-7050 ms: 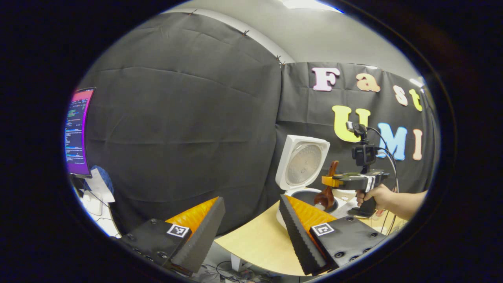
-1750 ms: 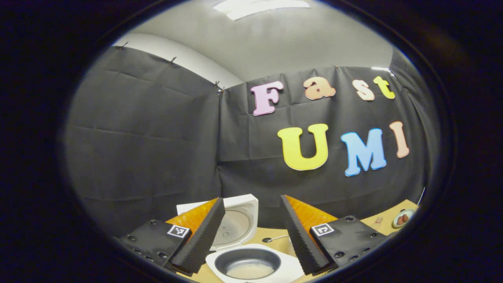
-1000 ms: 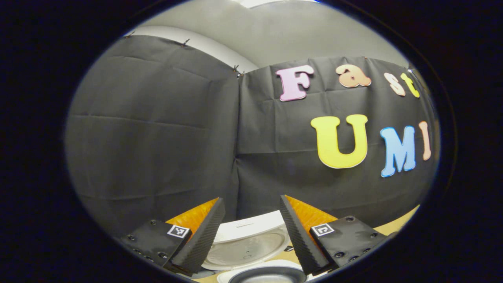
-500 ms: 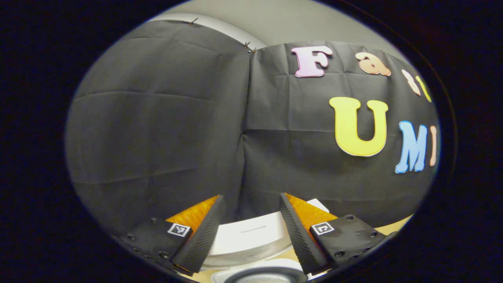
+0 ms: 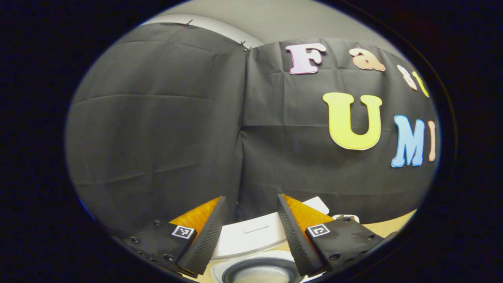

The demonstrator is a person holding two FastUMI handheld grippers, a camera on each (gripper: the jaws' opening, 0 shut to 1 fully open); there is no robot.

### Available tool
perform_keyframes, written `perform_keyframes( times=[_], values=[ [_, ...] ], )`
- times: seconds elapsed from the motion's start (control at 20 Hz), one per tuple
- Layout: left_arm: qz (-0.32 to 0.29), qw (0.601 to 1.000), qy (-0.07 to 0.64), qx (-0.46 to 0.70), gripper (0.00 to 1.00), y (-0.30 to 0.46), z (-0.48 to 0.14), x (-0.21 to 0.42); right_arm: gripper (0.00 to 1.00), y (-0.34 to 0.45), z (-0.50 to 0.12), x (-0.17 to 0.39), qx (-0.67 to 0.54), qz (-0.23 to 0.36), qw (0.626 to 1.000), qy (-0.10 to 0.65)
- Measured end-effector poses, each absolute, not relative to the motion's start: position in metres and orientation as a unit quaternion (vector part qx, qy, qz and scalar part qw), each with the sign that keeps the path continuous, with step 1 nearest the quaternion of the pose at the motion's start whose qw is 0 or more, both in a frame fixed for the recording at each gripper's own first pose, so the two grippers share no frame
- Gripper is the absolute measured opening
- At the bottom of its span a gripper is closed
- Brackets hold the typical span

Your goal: Close the left gripper, press the button to open the rice cooker; take a wooden spoon from the chopstick holder with the right hand, scoop a spoonful of rice and pour it into the rice cooker, then put the wooden spoon back into the chopstick holder.

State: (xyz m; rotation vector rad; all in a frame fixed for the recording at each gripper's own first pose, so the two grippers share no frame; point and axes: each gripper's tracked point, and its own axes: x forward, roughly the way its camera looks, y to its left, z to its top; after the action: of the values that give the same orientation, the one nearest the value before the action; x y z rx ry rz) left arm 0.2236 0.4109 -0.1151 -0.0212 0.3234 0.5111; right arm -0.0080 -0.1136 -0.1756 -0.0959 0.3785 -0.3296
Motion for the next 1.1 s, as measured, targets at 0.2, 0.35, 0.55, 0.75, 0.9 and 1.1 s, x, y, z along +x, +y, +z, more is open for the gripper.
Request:
perform_keyframes(
  times=[0.2, 0.35, 0.55, 0.75, 0.9, 1.1],
  values=[
    [0.251, 0.954, 0.164, -0.008, 0.90, 0.388, -0.118, 0.207, 0.99, -0.134, -0.178, -0.008, -0.031, -0.162, 0.968, 0.189],
    [0.251, 0.953, 0.171, -0.012, 0.92, 0.370, -0.125, 0.194, 0.99, -0.144, -0.178, -0.005, -0.007, -0.154, 0.970, 0.187],
    [0.246, 0.950, 0.188, -0.023, 0.89, 0.344, -0.138, 0.173, 0.99, -0.161, -0.182, -0.004, 0.005, -0.150, 0.969, 0.195],
    [0.237, 0.948, 0.210, -0.033, 0.89, 0.316, -0.158, 0.155, 0.99, -0.171, -0.173, 0.003, 0.000, -0.135, 0.973, 0.188],
    [0.232, 0.944, 0.233, -0.034, 0.89, 0.302, -0.181, 0.145, 0.99, -0.173, -0.167, 0.006, -0.005, -0.126, 0.975, 0.184],
    [0.226, 0.941, 0.251, -0.032, 0.90, 0.287, -0.205, 0.135, 0.99, -0.174, -0.167, 0.005, -0.014, -0.118, 0.976, 0.185]
  ],
)
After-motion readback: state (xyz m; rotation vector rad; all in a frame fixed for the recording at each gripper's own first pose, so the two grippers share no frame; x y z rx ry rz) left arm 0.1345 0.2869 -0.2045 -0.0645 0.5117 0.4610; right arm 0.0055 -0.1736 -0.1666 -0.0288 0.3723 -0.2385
